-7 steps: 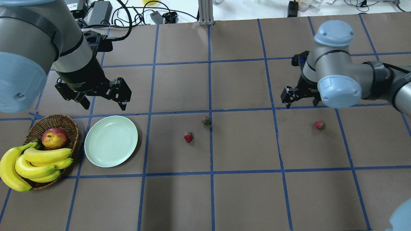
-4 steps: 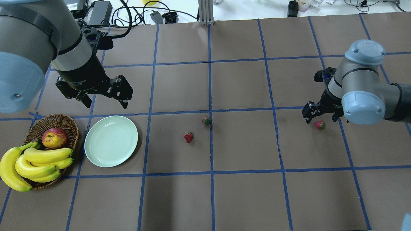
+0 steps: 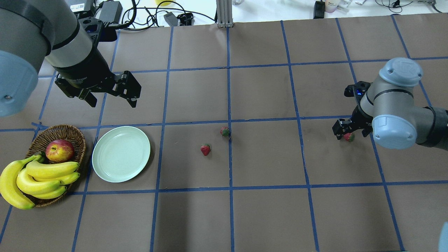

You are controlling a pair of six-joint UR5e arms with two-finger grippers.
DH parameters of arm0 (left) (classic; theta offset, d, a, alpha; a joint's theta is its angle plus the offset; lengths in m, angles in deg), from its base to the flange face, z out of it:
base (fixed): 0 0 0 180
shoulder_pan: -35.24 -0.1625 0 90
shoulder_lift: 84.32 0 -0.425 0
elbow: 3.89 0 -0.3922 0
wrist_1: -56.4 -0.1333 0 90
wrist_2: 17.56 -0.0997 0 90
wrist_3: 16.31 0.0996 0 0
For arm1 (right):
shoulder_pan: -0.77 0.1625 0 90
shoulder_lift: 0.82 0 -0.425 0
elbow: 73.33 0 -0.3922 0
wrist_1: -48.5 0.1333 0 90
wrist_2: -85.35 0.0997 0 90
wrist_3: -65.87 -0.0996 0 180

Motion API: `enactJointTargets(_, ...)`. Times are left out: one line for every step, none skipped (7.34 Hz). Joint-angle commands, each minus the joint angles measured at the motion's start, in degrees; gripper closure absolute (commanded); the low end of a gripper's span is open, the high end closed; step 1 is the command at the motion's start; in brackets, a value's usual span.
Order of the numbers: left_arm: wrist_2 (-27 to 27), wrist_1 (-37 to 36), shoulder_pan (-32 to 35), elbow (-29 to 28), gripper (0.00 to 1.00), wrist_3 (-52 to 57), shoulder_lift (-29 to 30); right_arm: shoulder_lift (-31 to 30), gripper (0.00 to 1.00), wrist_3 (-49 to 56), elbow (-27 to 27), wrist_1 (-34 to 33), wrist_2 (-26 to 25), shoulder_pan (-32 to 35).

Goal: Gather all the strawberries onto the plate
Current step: 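Reach the right gripper to the farthest strawberry and grasp it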

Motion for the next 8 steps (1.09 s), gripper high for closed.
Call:
enactJointTargets(0.3,-0.9,-0.5,0.0,0.00,0.4,0.5,1.7,0.34,1.1,0.0,-1.6,1.4,0.0)
enactJointTargets(0.9,-1.0,-0.4,0.5,0.00,0.0,0.5,1.7,0.55,1.3,-0.1,-1.4,1.4,0.0)
enactJointTargets(1.4,-1.4,-0.5,0.8,0.00,0.6,0.5,1.7,0.68,4.0,-0.1,-1.5,1.2,0.0)
enactJointTargets(1.6,-1.4,-0.5,0.8,0.00,0.9,0.5,1.7,0.96,5.4,-0.2,-1.3,0.5,-0.1)
enactJointTargets(3.3,-1.3,-0.5,1.0,0.00,-0.2,0.5,1.2,1.00,5.4,-0.4,-0.7,0.3,-0.1)
enactJointTargets(2.8,-1.3,-0.4,0.9,0.00,-0.2,0.5,0.0,1.00,4.9,-1.5,-0.1,0.9,0.5)
enactJointTargets(3.1,-1.1,-0.3,1.0,0.00,-0.2,0.4,-1.7,1.00,4.2,-2.3,2.7,1.7,2.3)
enactJointTargets(2.6,-0.7,-0.3,1.0,0.00,-0.1,0.2,-2.8,1.00,0.0,-4.1,3.5,3.7,7.7)
